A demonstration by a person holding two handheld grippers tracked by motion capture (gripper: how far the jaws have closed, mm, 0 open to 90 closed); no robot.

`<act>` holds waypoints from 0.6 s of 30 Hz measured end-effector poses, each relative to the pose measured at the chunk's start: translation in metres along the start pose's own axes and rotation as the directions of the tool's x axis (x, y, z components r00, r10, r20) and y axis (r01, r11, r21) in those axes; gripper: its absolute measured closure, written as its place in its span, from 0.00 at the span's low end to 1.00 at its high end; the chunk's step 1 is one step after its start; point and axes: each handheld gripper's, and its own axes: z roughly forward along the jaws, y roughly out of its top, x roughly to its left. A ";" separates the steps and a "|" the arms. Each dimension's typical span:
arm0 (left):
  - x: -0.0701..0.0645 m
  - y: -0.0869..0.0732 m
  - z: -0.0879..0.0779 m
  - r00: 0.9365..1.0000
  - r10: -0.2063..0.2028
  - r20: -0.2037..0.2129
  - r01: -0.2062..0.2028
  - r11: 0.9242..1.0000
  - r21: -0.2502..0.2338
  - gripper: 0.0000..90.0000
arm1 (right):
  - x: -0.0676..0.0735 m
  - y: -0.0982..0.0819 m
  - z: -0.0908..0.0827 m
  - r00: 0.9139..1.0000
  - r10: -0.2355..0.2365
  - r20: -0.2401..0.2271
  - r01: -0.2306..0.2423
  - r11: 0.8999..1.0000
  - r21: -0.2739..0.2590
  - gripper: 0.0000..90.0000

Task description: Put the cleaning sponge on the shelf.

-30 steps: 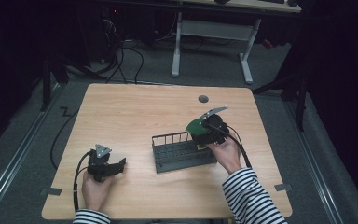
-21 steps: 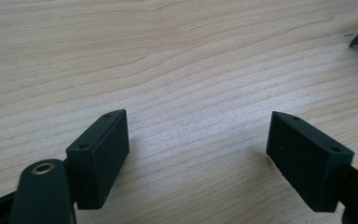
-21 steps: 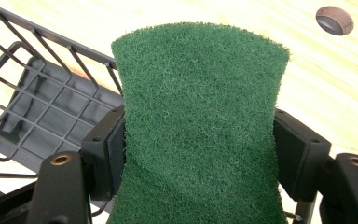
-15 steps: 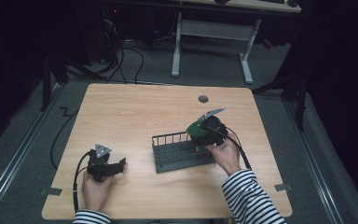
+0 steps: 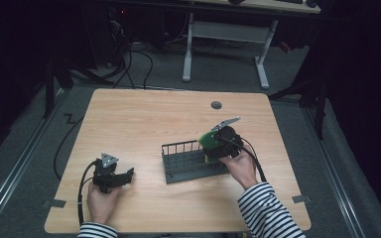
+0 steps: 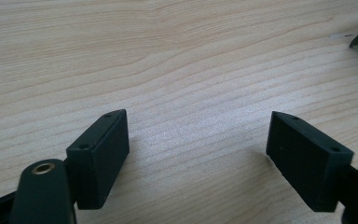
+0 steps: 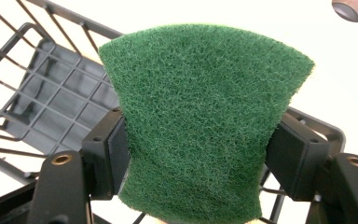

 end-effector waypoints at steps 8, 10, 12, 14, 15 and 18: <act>0.000 0.000 0.000 1.000 -0.002 0.001 0.002 1.000 -0.001 0.24 | 0.002 -0.002 0.001 1.000 -0.003 -0.011 0.003 1.000 0.023 0.33; 0.000 0.000 0.000 1.000 -0.002 0.001 0.002 1.000 -0.001 0.24 | 0.001 -0.004 0.003 1.000 0.004 -0.013 -0.003 1.000 0.022 0.33; 0.000 0.000 0.000 1.000 -0.003 0.000 0.003 1.000 -0.002 0.24 | 0.001 -0.006 0.005 1.000 0.010 -0.018 -0.010 1.000 0.028 0.33; 0.000 0.000 0.000 1.000 -0.004 0.002 0.004 1.000 -0.003 0.24 | 0.000 -0.008 0.005 1.000 0.019 -0.023 -0.019 1.000 0.018 0.33; 0.000 0.000 0.000 1.000 -0.003 0.002 0.003 1.000 -0.002 0.24 | 0.000 -0.008 0.004 0.999 0.024 -0.024 -0.024 1.000 0.018 0.33; 0.000 0.000 0.000 1.000 -0.003 0.002 0.003 1.000 -0.002 0.24 | -0.002 -0.009 0.003 0.999 0.023 -0.029 -0.023 1.000 0.015 0.31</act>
